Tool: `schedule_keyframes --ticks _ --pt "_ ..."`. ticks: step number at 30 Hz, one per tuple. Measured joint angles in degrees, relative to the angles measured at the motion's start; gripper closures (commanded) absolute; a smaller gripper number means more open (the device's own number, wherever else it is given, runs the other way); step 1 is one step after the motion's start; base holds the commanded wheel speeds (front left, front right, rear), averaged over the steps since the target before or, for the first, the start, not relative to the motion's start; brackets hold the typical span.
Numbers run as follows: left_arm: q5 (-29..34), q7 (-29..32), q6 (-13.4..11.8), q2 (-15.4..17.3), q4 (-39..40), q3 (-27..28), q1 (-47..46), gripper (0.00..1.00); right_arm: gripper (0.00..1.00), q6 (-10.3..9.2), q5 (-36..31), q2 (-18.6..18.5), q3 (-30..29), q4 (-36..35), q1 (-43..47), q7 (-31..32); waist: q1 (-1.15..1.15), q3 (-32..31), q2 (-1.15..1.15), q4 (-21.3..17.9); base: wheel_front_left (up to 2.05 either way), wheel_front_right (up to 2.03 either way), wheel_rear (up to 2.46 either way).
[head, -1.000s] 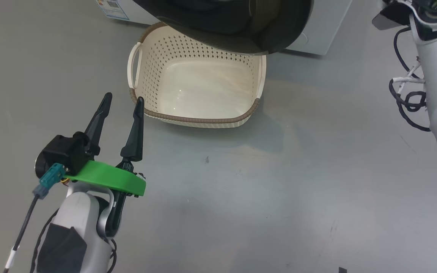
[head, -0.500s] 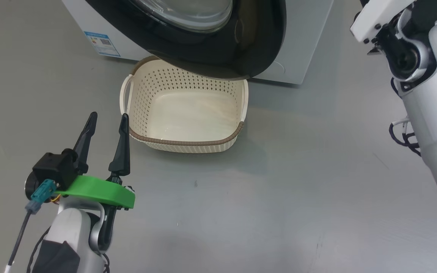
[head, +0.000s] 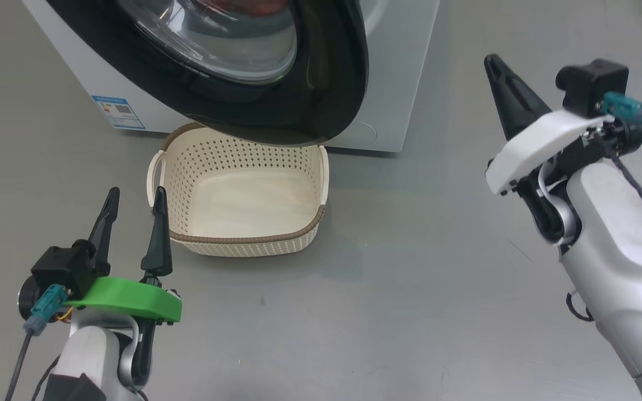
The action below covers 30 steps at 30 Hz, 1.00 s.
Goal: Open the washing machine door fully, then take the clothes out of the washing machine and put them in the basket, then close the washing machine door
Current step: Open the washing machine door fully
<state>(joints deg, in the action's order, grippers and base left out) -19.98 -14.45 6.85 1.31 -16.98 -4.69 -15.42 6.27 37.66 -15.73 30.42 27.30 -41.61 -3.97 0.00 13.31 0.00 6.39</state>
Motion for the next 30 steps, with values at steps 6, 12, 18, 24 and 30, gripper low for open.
schedule_keyframes --ticks 6,12,18,24,30 --pt "0.43 0.0 0.0 0.02 0.67 1.08 0.97 0.0 1.0 -4.08 -1.81 1.44 -1.27 -1.42 6.96 -7.53 0.0 -1.35 0.0 -1.77 0.0 0.0 0.0" --pt "1.02 0.0 0.0 0.05 0.88 1.94 2.17 0.0 0.0 -7.86 -2.7 2.96 -1.75 -2.76 13.26 -10.98 0.0 -2.09 0.0 -3.09 0.0 0.0 0.0" --pt "2.2 0.0 -0.01 0.35 1.18 2.34 2.86 0.0 0.0 -10.88 -2.99 4.79 -3.68 -5.22 16.64 -10.98 0.0 -2.37 0.0 -3.89 0.0 0.0 0.0" --pt "2.44 0.0 -0.01 0.34 1.4 2.42 3.13 0.0 0.0 -11.09 -5.55 4.93 -3.71 -7.38 19.29 -10.96 0.0 -2.29 0.0 -4.09 0.0 0.0 0.0" --pt "2.64 0.0 -0.01 0.34 1.74 2.56 3.17 0.0 0.0 -11.98 -7.14 5.46 -6.99 -12.34 20.56 -10.95 0.0 -2.08 0.0 -4.27 0.0 0.0 0.0"
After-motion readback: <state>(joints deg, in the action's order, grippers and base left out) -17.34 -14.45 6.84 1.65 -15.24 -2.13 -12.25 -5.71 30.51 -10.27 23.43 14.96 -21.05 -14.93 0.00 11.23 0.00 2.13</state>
